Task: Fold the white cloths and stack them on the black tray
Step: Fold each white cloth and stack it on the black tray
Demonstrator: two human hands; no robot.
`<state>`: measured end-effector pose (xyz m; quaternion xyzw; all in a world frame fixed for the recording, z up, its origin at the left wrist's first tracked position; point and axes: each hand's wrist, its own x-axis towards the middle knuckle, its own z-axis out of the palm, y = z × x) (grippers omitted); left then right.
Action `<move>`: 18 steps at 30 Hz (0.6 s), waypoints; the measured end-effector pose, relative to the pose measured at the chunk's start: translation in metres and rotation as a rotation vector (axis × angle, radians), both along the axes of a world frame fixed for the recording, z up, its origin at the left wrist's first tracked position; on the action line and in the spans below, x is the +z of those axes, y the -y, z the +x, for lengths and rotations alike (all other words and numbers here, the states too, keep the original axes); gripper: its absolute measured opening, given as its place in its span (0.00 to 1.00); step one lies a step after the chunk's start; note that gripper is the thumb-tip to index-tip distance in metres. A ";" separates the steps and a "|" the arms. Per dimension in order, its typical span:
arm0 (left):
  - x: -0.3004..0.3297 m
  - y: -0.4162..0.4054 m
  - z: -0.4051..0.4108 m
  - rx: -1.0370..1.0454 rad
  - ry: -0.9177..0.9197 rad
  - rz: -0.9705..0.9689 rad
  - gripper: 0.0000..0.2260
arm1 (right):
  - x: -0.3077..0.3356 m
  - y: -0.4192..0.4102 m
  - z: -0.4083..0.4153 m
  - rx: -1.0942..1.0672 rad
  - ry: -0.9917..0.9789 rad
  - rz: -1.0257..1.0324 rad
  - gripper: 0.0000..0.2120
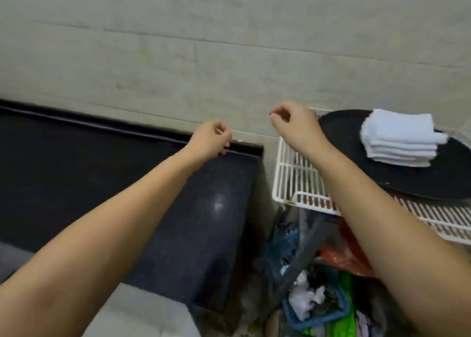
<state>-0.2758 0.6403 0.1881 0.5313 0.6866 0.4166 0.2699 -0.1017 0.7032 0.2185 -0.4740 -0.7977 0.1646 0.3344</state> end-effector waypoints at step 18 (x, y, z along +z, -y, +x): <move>-0.150 0.423 -0.377 0.708 -0.279 -0.573 0.06 | -0.177 0.315 -0.455 0.845 0.644 -0.183 0.14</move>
